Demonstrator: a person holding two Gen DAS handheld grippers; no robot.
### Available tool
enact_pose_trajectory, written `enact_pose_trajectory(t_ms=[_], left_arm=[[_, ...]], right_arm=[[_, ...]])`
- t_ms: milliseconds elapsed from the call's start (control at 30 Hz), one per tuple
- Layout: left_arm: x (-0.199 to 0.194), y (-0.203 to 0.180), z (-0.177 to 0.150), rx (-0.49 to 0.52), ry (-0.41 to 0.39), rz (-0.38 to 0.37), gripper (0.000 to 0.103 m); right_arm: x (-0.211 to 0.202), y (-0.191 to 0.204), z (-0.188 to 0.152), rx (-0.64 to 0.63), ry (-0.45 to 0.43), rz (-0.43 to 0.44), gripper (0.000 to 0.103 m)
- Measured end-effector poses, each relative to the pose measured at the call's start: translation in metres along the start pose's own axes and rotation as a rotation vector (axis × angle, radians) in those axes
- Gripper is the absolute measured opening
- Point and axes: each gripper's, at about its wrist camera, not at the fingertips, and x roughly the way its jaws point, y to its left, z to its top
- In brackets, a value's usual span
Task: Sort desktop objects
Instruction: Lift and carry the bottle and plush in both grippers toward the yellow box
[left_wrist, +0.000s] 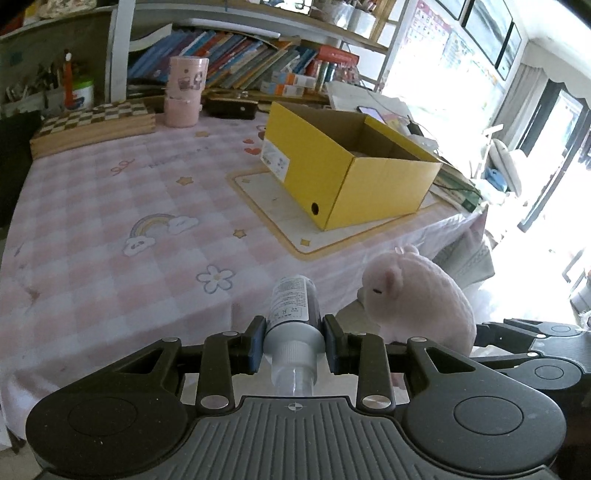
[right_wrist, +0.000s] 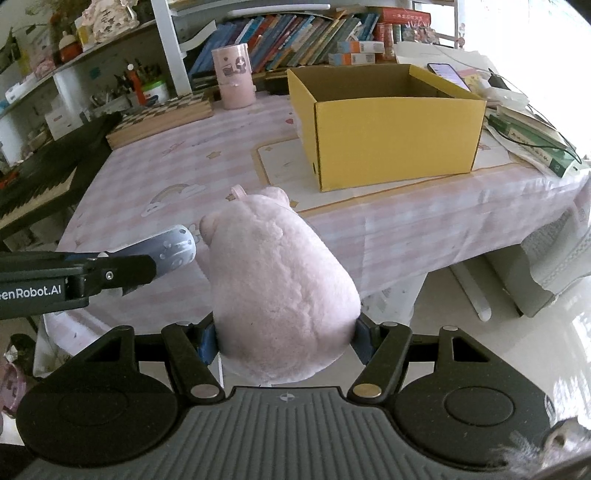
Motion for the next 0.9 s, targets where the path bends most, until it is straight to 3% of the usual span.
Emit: enact_pose_trajectory(t_ms=[667, 900], left_arm=[[0.06, -0.06, 0.036, 0.035, 0.041, -0.069, 0.031], [0.081, -0.085, 0.052, 0.058, 0.027, -0.087, 0.031]], right_arm=[[0.009, -0.078, 0.033, 0.021, 0.018, -0.046, 0.065], [0.013, -0.111, 0.055, 0.013, -0.011, -0.048, 0.065]])
